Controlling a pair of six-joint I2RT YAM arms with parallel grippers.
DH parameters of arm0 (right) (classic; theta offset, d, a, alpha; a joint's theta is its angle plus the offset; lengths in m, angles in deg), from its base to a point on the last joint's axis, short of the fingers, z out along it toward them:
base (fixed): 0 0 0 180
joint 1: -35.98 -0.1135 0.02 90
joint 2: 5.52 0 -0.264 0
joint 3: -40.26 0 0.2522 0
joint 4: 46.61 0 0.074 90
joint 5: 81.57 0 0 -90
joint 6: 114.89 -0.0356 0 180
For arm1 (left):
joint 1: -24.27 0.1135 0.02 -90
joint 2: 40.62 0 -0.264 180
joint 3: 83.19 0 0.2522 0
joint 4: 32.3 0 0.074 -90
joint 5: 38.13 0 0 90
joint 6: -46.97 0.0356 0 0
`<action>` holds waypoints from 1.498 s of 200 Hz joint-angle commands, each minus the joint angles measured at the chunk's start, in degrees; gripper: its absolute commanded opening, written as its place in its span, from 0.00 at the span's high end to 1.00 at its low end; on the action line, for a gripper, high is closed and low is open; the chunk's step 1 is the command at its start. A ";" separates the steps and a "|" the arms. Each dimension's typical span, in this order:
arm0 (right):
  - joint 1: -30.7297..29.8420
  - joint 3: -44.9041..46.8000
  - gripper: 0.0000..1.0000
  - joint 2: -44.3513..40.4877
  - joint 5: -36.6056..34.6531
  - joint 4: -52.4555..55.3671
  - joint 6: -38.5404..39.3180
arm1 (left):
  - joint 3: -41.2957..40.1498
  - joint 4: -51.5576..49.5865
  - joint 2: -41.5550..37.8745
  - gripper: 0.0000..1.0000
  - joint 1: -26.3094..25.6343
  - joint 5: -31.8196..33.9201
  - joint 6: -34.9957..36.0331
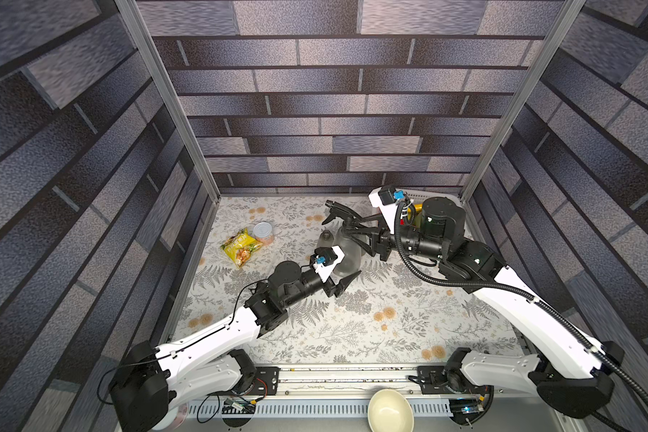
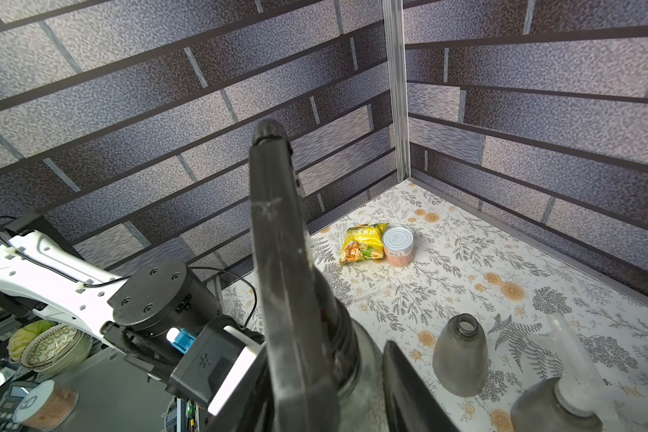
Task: Attach spray nozzles to spray bottles
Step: Screw the spray nozzle on the spray bottle.
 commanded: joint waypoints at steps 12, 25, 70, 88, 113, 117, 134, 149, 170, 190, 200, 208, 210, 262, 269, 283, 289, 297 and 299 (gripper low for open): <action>0.44 -0.83 0.57 0.97 1.02 -1.06 -0.36 | 0.15 1.31 -0.75 0.24 -0.31 -1.35 0.67; 0.44 -0.18 0.60 1.06 0.47 -2.70 -1.43 | 0.24 1.31 -0.75 0.24 -0.24 -1.44 0.56; 0.44 -0.29 0.64 3.03 2.82 -4.69 -2.73 | 0.15 1.22 -0.73 0.24 -0.33 -1.62 0.50; 0.44 0.31 0.65 3.08 3.33 -5.29 -3.05 | 0.15 1.04 -0.84 0.24 -0.34 -1.61 0.52; 0.45 1.11 0.72 2.74 2.82 -5.61 -3.42 | 0.19 1.26 -0.59 0.24 -0.37 -1.28 0.48; 0.41 1.28 0.72 2.79 2.73 -5.69 -3.51 | 0.24 1.30 -0.58 0.24 -0.41 -1.15 0.49; 0.10 2.13 0.74 2.68 0.95 -5.70 -4.06 | 0.30 1.56 -0.32 0.24 -0.37 -0.12 0.53; -0.88 3.35 0.76 2.29 -2.48 -5.96 -4.22 | 0.50 1.63 -0.14 0.24 -0.33 1.08 0.50; -3.20 4.84 0.79 2.06 -8.25 -6.52 -4.02 | 0.90 1.16 0.32 0.24 -0.33 1.94 0.78; -6.15 6.06 0.81 1.76 -14.64 -7.93 -3.69 | 1.20 1.04 0.56 0.24 -0.34 2.84 1.14; -7.50 6.51 0.83 1.58 -18.47 -8.42 -3.47 | 1.36 0.98 0.63 0.24 -0.42 3.23 1.28; -8.42 6.96 0.84 1.46 -21.48 -9.13 -3.81 | 1.41 1.04 0.64 0.24 -0.42 3.52 1.43; -8.66 7.07 0.85 1.41 -22.09 -9.44 -3.91 | 1.46 1.04 0.70 0.24 -0.42 3.63 1.46; -14.80 8.93 0.87 3.27 -35.00 -15.34 -4.94 | 2.04 1.20 1.62 0.24 -0.81 5.35 2.84; -15.36 8.98 0.87 3.66 -36.02 -16.04 -5.15 | 2.10 1.22 1.78 0.24 -0.94 5.88 3.03; -16.08 8.62 0.85 4.60 -36.01 -16.49 -5.00 | 2.04 1.07 1.80 0.24 -1.20 6.27 3.56; -16.09 8.21 0.82 4.70 -35.54 -16.26 -5.01 | 1.99 0.91 1.65 0.24 -1.21 6.17 3.57; -16.05 7.81 0.77 4.43 -34.79 -15.72 -4.89 | 1.54 0.78 1.25 0.24 -1.21 6.04 3.47; -16.01 7.77 0.74 4.35 -34.66 -15.59 -4.76 | 1.36 0.78 1.13 0.24 -1.21 6.06 3.42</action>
